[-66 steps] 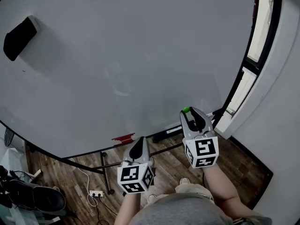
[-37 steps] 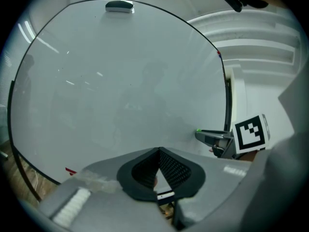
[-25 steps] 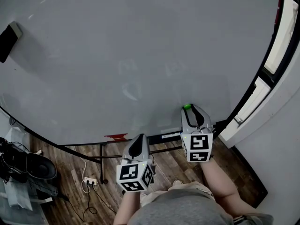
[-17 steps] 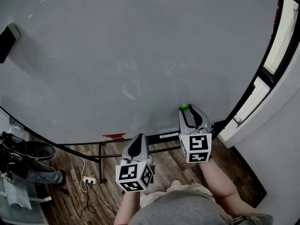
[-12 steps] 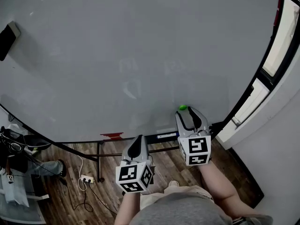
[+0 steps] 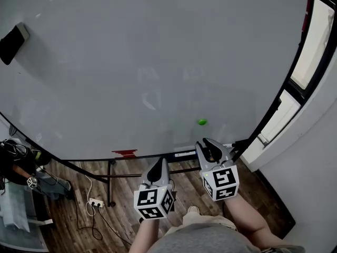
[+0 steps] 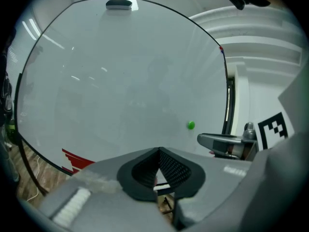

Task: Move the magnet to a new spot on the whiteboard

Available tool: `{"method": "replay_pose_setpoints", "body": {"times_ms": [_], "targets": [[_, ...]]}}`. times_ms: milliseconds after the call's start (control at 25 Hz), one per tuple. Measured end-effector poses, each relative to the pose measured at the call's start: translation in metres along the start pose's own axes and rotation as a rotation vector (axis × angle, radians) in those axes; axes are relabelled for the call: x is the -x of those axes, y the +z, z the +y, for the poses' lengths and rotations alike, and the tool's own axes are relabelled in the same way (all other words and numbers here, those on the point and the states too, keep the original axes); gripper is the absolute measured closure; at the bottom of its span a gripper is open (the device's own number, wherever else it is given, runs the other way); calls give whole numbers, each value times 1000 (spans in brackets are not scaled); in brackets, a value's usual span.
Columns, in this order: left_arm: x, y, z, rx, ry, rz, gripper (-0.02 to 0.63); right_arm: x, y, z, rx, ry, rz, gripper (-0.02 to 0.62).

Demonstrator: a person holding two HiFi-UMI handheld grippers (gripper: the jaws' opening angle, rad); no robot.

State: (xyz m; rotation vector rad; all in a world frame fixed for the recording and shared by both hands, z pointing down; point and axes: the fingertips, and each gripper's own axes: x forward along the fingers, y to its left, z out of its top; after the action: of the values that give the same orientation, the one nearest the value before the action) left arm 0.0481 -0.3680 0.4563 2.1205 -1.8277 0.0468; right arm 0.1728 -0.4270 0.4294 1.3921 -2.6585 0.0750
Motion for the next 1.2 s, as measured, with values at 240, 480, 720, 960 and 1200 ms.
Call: {"method": "replay_pose_setpoints", "body": {"times_ms": [240,480,720,960,1200], "targets": [[18,-7,2,2,-9,-1,601,20,-6,23,-26,17,-6,592],[57,-16,11,12,7,7,601,44,-8,58,-57,37,-7,592],[102,-23,11,8,16,7,601,77,-8,92,-62,65,-9,594],[151,-31,10,14,28,1,601,116,-8,124,-59,88,-15,594],[195,-45,1,17,33,2,601,157,-13,148,-52,100,-15,594]]}}
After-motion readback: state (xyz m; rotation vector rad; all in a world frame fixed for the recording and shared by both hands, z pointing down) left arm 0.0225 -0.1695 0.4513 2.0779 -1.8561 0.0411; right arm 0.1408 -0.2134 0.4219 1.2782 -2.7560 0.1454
